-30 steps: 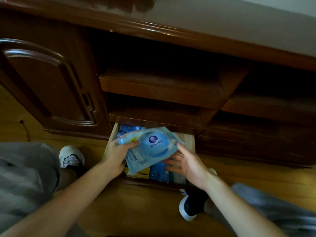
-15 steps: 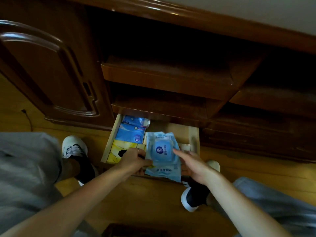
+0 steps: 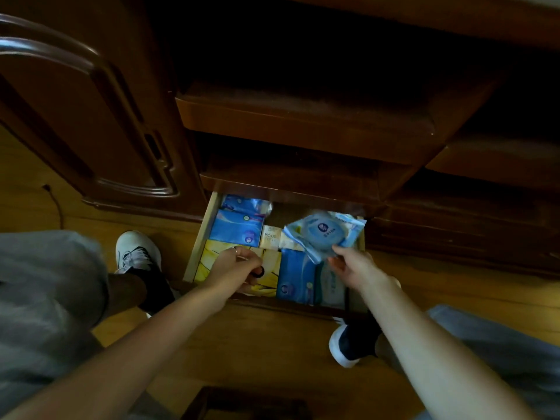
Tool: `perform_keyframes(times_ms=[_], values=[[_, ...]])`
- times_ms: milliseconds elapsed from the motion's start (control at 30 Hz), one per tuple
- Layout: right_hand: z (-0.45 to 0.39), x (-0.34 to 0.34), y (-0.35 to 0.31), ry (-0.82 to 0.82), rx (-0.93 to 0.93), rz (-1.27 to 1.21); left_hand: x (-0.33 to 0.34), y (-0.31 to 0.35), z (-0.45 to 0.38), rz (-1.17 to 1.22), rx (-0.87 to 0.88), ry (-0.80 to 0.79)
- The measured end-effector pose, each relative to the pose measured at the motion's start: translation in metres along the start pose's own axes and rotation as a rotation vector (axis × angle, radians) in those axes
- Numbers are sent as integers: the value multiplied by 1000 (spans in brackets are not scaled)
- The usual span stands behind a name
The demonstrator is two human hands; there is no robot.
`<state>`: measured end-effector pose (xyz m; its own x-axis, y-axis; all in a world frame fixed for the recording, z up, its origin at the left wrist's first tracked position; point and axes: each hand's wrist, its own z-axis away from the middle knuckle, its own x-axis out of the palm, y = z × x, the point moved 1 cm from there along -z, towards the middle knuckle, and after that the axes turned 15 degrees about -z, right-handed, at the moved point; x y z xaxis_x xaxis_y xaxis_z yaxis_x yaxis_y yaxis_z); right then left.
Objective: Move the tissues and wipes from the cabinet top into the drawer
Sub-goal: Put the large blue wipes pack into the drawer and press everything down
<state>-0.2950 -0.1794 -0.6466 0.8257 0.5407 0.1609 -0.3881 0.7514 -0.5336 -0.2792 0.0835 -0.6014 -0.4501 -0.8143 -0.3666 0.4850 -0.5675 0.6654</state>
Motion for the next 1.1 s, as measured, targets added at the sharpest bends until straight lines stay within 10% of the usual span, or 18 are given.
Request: perform_keyframes(times_ms=[200,467,633,800,1100], values=[[-20,69,23,18,-127,-183,-8,-10,1,64,-4,-14],[-78,126,19,-102,219,-301,-29,-39,-15,-231,66,155],[-89,116,21,-46,-46,503,-23,-54,-27,-1109,278,232],[-109,94,20,-29,-738,1364,-8,-69,-35,-1218,224,-42],[-162,99,9,-283,-291,1479,-10,-83,-34,-1347,280,-117]])
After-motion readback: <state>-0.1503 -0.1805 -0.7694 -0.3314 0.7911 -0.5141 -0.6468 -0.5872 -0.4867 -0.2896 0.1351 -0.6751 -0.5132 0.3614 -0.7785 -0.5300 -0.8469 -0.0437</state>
